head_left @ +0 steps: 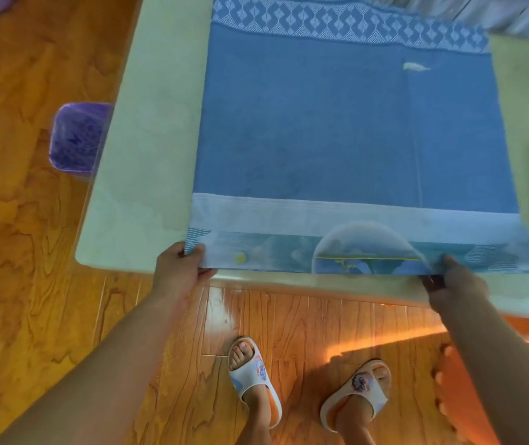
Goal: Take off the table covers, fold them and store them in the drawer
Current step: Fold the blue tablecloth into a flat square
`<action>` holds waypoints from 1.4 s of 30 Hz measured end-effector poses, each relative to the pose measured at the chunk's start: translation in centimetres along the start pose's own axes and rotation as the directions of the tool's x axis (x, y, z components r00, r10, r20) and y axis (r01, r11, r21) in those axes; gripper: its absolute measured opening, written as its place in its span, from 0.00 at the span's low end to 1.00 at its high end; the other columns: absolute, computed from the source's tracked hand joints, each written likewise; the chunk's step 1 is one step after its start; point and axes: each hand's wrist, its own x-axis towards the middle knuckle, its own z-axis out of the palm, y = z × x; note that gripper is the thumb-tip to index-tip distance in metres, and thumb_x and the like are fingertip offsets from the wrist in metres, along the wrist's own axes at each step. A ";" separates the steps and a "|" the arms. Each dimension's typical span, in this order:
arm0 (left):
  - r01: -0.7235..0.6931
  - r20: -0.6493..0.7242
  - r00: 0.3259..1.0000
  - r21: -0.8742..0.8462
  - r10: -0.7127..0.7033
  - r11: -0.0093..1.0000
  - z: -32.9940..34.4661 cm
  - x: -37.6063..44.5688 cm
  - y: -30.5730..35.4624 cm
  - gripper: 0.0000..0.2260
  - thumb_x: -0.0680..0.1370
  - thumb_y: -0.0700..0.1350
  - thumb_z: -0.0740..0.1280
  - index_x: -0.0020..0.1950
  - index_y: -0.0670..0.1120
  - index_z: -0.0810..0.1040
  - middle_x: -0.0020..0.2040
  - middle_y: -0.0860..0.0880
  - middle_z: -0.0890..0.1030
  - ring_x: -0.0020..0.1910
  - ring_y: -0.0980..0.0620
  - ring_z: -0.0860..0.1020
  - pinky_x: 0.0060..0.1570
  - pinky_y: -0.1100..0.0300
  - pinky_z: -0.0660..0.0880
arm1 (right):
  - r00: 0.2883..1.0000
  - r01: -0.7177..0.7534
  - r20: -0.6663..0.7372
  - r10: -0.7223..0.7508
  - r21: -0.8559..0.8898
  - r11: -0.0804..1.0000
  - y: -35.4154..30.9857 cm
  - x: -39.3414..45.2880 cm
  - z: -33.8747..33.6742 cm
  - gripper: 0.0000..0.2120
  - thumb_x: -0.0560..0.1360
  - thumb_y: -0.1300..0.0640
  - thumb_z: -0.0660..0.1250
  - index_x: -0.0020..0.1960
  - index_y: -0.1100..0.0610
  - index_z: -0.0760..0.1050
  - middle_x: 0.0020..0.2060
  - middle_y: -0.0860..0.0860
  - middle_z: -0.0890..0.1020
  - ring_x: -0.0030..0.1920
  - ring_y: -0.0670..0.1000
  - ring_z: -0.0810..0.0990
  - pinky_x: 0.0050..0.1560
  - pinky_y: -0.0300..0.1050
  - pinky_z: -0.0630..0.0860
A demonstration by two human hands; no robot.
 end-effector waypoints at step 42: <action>-0.556 0.658 0.711 0.742 0.248 -0.376 9.3 -8.6 -6.8 0.37 0.63 0.37 0.74 0.73 0.40 0.73 0.75 0.38 0.70 0.75 0.34 0.68 0.72 0.37 0.67 | 0.149 0.725 0.988 -0.041 -0.137 -0.674 8.2 3.6 -5.9 0.33 0.83 0.42 0.52 0.81 0.59 0.53 0.81 0.55 0.49 0.81 0.54 0.45 0.79 0.55 0.48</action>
